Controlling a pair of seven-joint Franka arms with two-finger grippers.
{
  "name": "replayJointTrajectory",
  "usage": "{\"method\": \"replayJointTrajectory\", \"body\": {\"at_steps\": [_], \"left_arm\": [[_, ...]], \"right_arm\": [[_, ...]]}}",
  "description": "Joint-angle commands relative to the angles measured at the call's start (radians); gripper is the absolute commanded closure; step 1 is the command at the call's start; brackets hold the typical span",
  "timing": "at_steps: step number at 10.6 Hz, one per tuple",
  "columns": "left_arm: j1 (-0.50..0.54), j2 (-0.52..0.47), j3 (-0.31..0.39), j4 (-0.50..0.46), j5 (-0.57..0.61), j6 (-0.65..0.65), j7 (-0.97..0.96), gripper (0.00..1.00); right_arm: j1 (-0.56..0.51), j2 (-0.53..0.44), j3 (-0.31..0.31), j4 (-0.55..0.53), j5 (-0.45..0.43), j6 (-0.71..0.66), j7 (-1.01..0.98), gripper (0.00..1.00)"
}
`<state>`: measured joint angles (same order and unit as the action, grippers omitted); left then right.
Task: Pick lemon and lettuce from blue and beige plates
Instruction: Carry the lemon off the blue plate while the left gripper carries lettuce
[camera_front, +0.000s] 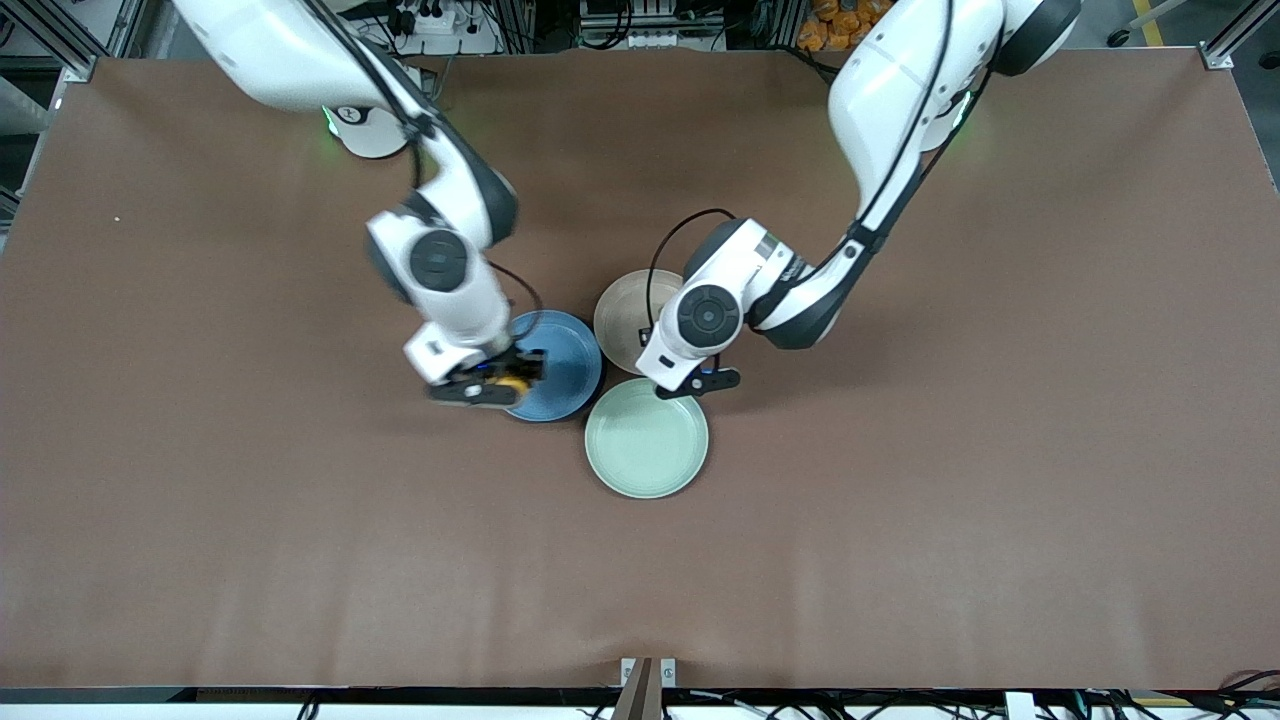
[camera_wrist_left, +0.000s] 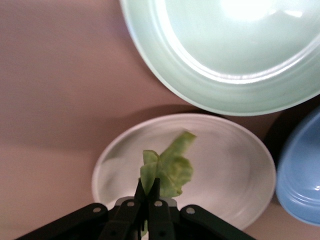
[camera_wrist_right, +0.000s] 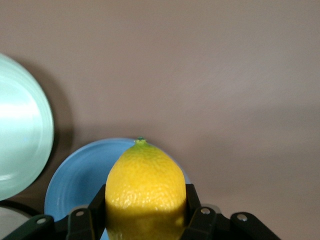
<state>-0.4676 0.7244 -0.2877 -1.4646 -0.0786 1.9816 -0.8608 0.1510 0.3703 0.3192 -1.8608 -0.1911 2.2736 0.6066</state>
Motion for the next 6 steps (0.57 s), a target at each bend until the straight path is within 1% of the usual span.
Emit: {"method": "replayJointTrajectory", "body": {"at_steps": [1,3,4,5,6], "left_arm": [[0.064,-0.124,0.004,-0.025,-0.003,-0.093,0.005,1.0],[0.176,-0.183,0.004,-0.025,-0.004,-0.156,0.098,1.0],[0.235,-0.206,0.002,-0.025,-0.001,-0.197,0.136,1.0],[0.292,-0.215,0.005,-0.025,-0.001,-0.234,0.219,1.0],[0.367,-0.211,0.005,-0.025,-0.001,-0.243,0.318,1.0]], "right_arm": [[-0.147,-0.128,0.009,-0.037,0.081,-0.087,-0.268,1.0],[-0.221,-0.125,-0.079,-0.064,0.081,-0.082,-0.472,1.0],[-0.272,-0.104,-0.116,-0.073,0.084,-0.065,-0.583,1.0],[-0.333,-0.067,-0.118,-0.087,0.087,-0.03,-0.667,1.0],[-0.361,-0.027,-0.121,-0.115,0.087,0.044,-0.691,1.0]]}}
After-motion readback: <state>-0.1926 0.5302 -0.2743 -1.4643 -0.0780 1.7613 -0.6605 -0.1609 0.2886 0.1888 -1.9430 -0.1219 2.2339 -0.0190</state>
